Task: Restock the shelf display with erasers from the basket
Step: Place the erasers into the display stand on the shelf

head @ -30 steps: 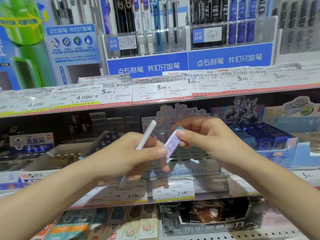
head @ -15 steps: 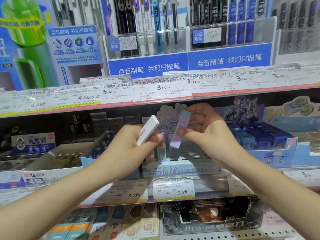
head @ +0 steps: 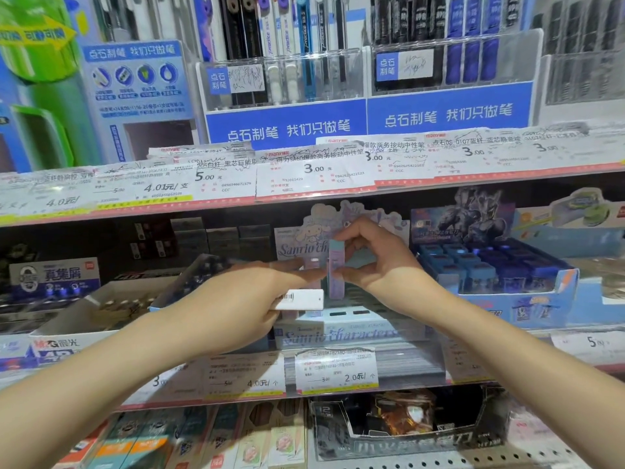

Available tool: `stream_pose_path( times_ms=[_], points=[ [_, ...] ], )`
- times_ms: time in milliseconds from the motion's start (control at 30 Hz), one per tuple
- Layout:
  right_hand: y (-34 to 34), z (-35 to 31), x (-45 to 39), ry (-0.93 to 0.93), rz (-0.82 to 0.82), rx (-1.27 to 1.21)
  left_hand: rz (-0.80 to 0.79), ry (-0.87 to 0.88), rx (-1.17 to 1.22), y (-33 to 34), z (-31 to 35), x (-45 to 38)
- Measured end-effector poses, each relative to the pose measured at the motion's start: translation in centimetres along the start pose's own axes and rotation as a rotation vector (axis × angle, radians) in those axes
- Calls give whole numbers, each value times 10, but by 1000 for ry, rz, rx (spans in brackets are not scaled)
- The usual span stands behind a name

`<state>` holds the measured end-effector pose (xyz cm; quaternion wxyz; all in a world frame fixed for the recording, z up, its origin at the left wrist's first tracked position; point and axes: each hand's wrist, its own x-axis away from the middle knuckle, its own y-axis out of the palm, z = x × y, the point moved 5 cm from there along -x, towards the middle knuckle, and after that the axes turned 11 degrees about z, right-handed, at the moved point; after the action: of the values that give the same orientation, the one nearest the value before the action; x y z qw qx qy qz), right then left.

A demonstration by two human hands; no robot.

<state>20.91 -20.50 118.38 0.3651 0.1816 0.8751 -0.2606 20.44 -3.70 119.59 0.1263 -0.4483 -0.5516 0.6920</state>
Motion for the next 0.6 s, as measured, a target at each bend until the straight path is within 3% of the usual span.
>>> stream_pose_path(
  times_ms=[233,600],
  points=[
    [4,-5,3,-73,-68,89,-3,36,-45,2,0,-2],
    [1,-7,3,60,-77,26,6,44,21,-7,5,-2]
  ],
)
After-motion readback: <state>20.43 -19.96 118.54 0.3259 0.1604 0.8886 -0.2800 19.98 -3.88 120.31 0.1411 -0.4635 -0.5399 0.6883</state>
